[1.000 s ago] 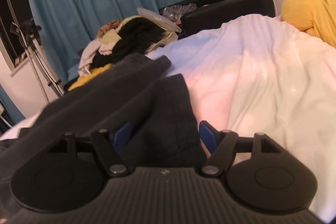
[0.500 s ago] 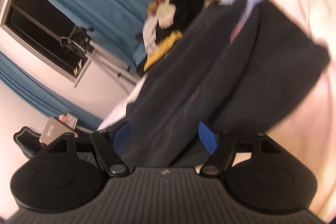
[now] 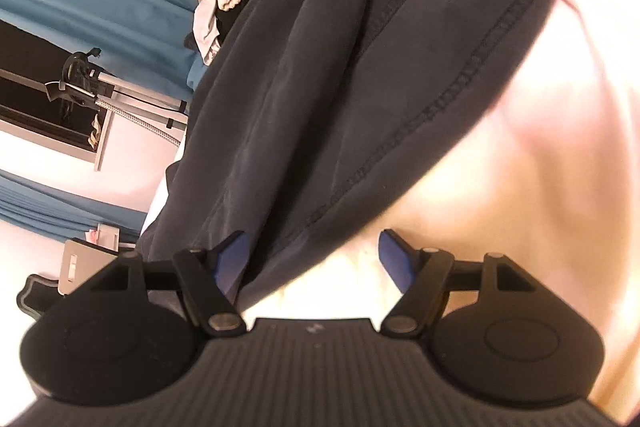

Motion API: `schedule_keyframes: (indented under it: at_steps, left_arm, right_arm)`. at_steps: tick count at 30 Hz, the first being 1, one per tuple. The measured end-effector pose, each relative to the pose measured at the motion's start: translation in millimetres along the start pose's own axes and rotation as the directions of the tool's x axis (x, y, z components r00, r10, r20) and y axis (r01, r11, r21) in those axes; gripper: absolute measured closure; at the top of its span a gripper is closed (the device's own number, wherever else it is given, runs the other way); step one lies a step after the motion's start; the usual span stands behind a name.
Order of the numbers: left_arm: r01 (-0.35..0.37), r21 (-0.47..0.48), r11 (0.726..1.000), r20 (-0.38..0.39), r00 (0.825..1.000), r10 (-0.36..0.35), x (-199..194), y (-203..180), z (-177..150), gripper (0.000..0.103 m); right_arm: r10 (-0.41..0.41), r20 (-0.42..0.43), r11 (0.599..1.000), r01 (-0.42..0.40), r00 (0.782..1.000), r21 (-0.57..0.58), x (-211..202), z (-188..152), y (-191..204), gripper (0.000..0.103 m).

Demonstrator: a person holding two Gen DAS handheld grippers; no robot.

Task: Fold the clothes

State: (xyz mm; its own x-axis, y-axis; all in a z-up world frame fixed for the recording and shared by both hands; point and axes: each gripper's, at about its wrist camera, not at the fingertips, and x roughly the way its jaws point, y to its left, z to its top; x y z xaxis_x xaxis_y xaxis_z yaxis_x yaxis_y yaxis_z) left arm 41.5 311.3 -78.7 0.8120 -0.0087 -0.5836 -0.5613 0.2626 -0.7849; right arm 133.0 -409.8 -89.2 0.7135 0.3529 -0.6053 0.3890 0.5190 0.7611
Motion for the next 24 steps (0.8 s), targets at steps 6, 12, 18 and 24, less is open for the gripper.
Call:
schedule_keyframes:
  at_steps: [6, 12, 18, 24]
  left_arm:
    - [0.014, 0.055, 0.998, 0.042, 0.999, -0.016, 18.1, -9.5, -2.1, 0.027]
    - [0.051, 0.098, 0.994, 0.098, 0.993, -0.061, 7.9, -18.1, -9.6, 0.082]
    - [0.220, 0.169, 0.961, 0.176, 0.952, -0.249, -28.4, -40.7, -13.6, 0.089]
    - [0.364, 0.130, 0.922, 0.160, 0.910, -0.382, -49.8, -47.5, 1.6, 0.089]
  right_arm:
    - [-0.002, 0.040, 1.000, 0.002, 0.999, -0.004, 22.4, 17.7, -9.9, 0.035]
    - [0.011, 0.113, 1.000, -0.011, 0.994, 0.002, 28.9, 35.0, -20.5, 0.093]
    - [0.180, 0.246, 0.973, -0.136, 0.952, -0.185, -4.4, 37.5, 20.6, 0.098]
    - [0.314, 0.485, 0.944, -0.214, 0.816, -0.251, -75.6, 48.8, 27.0, 0.098]
